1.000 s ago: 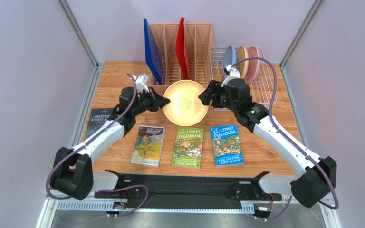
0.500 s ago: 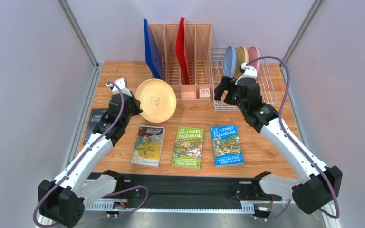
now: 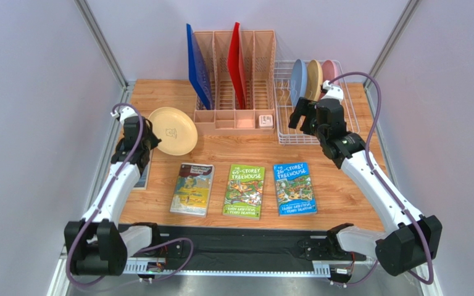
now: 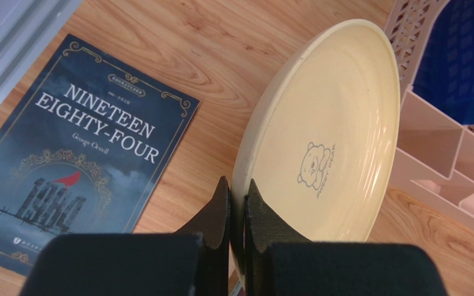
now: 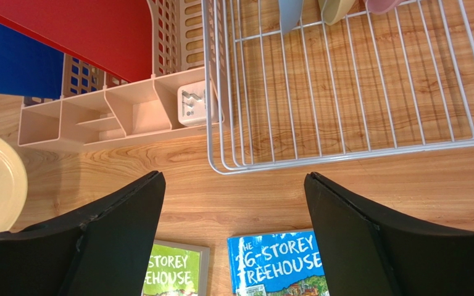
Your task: Unload the plates from the dish rack
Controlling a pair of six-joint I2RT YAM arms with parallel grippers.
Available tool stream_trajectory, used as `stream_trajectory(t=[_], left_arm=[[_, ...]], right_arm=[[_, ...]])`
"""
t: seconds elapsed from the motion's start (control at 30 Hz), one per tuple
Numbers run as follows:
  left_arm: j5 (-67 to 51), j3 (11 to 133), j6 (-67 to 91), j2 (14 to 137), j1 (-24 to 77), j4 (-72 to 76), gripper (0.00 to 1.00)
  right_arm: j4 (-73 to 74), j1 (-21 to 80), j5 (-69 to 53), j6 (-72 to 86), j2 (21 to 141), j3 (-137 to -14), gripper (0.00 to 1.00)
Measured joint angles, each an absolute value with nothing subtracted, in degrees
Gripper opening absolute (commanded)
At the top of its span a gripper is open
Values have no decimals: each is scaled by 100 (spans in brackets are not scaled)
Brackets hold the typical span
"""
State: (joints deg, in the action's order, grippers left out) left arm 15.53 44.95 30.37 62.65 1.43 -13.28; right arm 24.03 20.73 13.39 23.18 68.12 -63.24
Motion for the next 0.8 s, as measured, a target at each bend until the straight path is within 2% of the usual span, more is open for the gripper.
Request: stream_trajectory(t=[0.33,0.5,0.8], left_arm=[[642,5098,3437,8329,-683,-607,0],[305,5780,3551,9314,-873,-252,0],[161,6803,3575,10390,-1020,167,0]], right_arm=[[2401,1931,1232,2268,7277,-6333,90],[2377,1822,1094,2259,7710,-6447,90],[2265,1551,882,2239,8495,-6742,90]])
